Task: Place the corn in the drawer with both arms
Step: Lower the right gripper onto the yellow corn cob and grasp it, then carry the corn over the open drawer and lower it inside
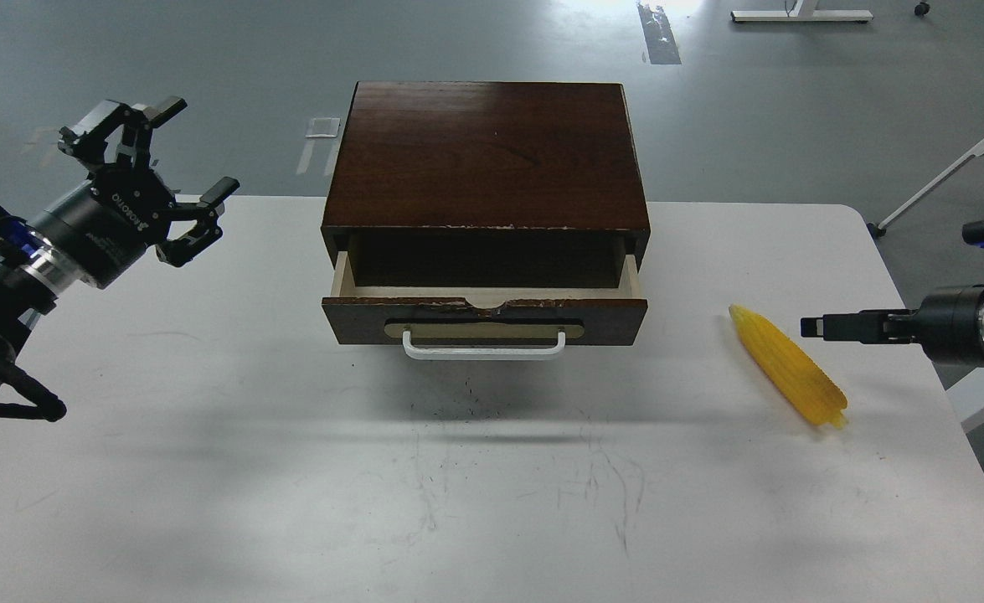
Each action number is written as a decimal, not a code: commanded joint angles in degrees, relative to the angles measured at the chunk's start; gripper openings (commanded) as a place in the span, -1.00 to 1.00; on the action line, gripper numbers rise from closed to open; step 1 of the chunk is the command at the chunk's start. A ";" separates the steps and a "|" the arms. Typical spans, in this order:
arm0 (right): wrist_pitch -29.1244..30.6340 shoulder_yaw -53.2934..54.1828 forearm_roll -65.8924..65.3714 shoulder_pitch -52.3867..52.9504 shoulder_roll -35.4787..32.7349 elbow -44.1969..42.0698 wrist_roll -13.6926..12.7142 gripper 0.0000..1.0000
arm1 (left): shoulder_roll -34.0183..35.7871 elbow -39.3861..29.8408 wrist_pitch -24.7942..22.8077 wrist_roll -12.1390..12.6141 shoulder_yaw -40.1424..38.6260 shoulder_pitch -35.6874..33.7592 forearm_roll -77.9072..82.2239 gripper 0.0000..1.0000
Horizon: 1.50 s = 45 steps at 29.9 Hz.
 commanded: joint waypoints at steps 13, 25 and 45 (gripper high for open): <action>-4.79 -7.99 -0.28 0.02 10.10 -9.59 -0.01 1.00 | -0.14 0.06 -0.85 0.00 -0.36 0.35 0.43 0.98; -4.70 -11.86 -0.28 0.28 12.04 -10.21 -0.01 -0.42 | -0.14 -0.03 -0.85 0.00 -0.36 0.35 0.87 0.98; -2.16 -15.72 -0.10 31.55 6.76 3.15 -0.01 -0.85 | 0.04 -0.12 -0.85 0.00 -1.94 0.35 0.87 0.98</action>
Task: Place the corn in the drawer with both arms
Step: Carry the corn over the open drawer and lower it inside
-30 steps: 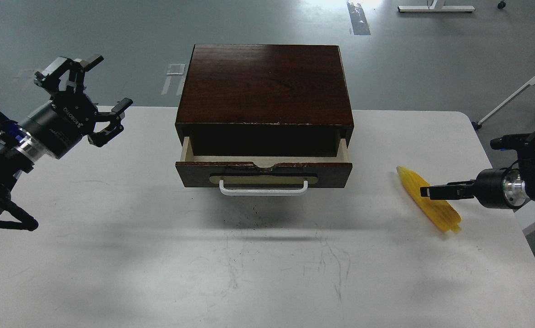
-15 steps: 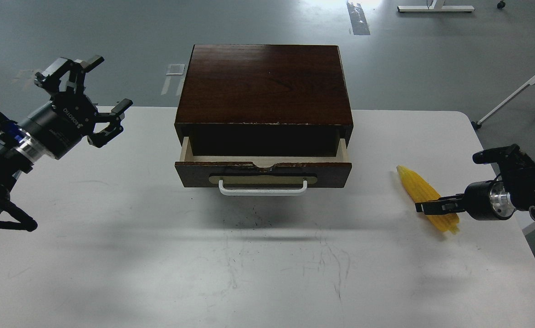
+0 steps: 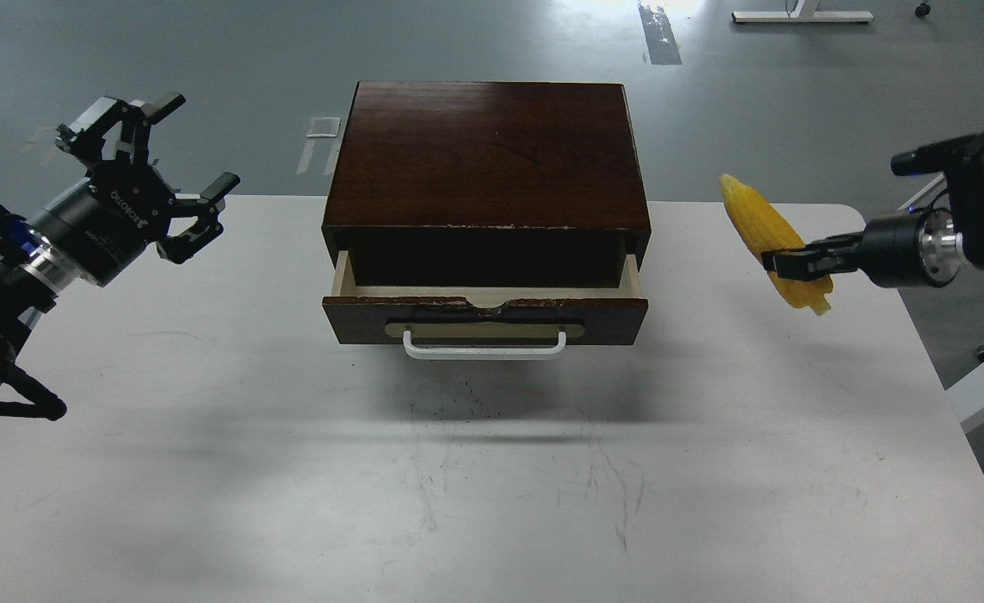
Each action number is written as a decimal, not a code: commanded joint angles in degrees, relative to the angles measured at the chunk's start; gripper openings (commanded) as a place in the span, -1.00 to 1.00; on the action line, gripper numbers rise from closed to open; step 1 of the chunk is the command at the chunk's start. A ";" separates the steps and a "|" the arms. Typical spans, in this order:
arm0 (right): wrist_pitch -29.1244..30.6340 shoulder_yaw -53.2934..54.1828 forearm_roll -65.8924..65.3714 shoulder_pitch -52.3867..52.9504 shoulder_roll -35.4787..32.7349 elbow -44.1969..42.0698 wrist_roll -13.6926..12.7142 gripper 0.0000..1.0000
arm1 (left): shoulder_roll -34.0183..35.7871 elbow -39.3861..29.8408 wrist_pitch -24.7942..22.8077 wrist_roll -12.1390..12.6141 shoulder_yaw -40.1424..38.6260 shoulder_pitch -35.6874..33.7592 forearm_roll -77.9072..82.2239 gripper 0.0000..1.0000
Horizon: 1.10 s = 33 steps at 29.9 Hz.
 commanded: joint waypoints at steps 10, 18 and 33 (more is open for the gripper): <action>2.20 -13.23 0.01 26.84 20.44 4.88 -0.01 -0.83 | 0.16 -0.08 0.01 0.00 -1.46 0.00 0.00 0.98; 1.50 -17.19 -0.25 29.58 32.84 5.40 -0.01 -0.83 | 0.24 -0.08 0.01 0.00 -1.63 0.00 0.00 0.98; -3.25 -23.08 -1.57 28.79 38.31 4.79 -0.01 -0.71 | 0.59 -0.08 0.01 0.00 -1.63 0.00 0.00 0.98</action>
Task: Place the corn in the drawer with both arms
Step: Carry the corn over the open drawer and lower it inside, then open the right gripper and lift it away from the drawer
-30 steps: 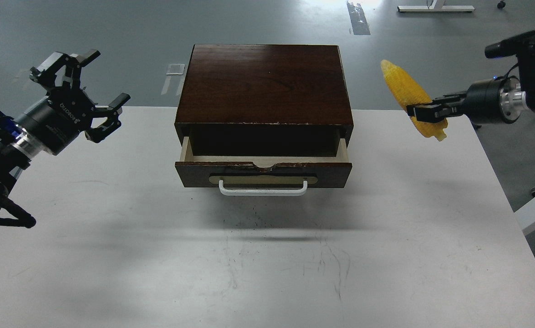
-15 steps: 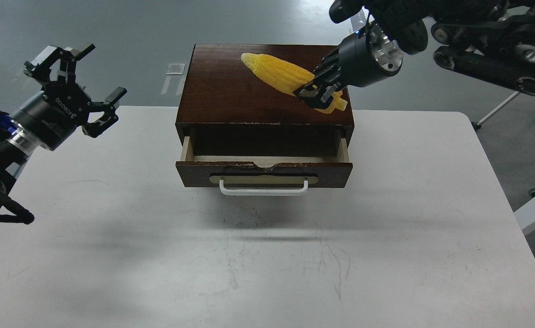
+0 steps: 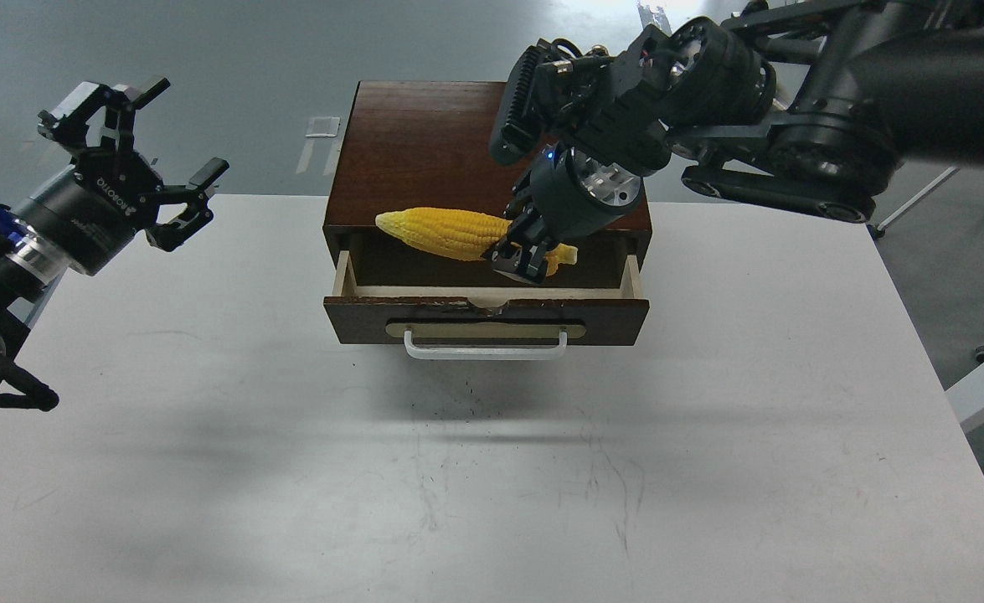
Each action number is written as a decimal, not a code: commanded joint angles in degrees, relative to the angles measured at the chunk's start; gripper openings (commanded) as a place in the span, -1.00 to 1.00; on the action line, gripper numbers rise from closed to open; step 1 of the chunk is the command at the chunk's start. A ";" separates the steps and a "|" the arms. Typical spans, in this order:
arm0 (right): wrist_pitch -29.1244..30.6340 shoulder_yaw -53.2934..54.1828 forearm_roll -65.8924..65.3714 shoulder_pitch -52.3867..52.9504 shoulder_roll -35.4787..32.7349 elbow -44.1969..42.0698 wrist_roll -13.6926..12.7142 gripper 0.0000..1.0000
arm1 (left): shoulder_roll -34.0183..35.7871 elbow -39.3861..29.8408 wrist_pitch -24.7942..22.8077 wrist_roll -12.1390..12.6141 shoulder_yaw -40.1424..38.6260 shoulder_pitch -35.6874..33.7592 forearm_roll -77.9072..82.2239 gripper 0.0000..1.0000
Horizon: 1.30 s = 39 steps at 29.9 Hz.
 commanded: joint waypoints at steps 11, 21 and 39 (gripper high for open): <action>-0.20 -0.61 0.44 -1.28 -0.67 0.14 0.00 0.24 | 0.09 0.00 0.00 0.00 -0.07 0.00 0.00 0.98; -0.29 0.45 2.36 -1.28 -2.43 0.41 0.00 0.94 | 0.35 0.00 0.00 0.00 0.01 0.00 0.00 0.98; -0.73 28.11 51.06 -23.06 -23.87 -0.29 0.00 1.00 | -0.35 -0.09 0.00 0.00 -0.07 0.17 0.00 0.98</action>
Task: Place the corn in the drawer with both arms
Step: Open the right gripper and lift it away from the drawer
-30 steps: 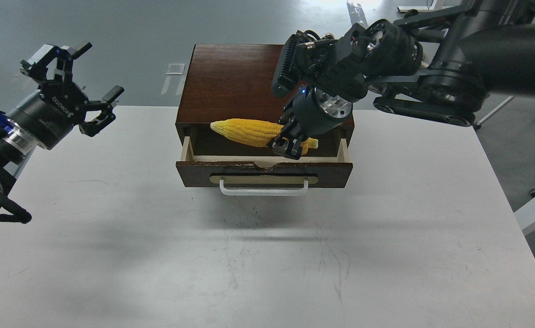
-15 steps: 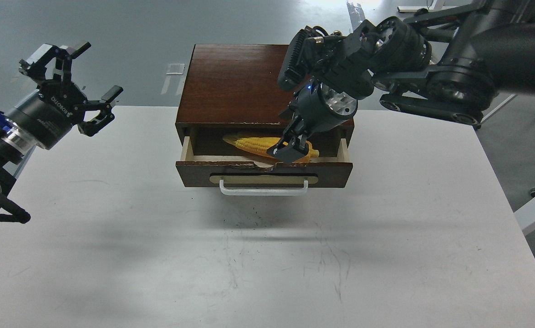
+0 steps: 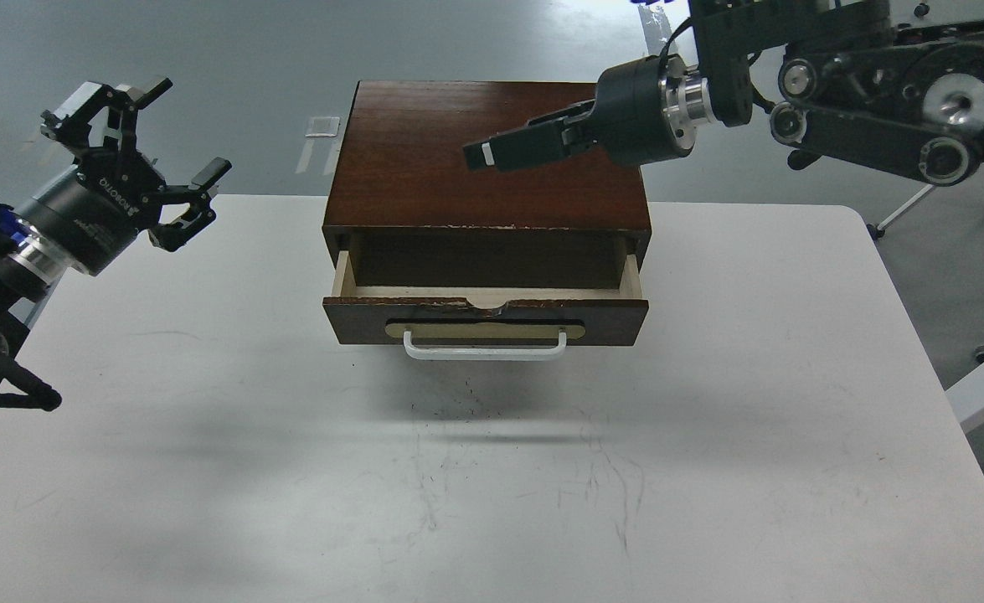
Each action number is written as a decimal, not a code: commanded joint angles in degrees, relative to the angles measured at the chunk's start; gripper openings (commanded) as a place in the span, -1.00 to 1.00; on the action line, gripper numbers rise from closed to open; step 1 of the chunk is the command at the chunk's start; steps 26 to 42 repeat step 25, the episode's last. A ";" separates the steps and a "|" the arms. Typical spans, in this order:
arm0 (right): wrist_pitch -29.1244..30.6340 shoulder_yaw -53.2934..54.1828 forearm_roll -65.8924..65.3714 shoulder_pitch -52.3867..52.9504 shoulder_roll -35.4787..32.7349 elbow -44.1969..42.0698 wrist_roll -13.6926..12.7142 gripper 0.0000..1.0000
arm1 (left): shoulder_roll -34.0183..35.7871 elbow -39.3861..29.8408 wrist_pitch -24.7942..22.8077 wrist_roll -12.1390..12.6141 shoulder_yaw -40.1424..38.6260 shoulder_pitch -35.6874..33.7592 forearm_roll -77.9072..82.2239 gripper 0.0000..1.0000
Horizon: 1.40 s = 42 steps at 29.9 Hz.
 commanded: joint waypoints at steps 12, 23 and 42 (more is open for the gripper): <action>-0.86 44.52 10.51 -44.19 -6.75 -3.78 0.02 1.00 | -0.46 0.10 0.00 0.00 0.00 3.06 -0.61 0.98; -0.86 48.31 18.87 -55.89 -5.26 -3.69 0.02 1.00 | -3.09 1.50 0.00 0.00 0.00 6.49 -0.79 0.98; -0.78 48.31 18.87 -57.38 -4.56 -3.69 0.02 1.00 | -3.71 1.77 0.00 0.00 -0.09 6.49 -0.79 0.98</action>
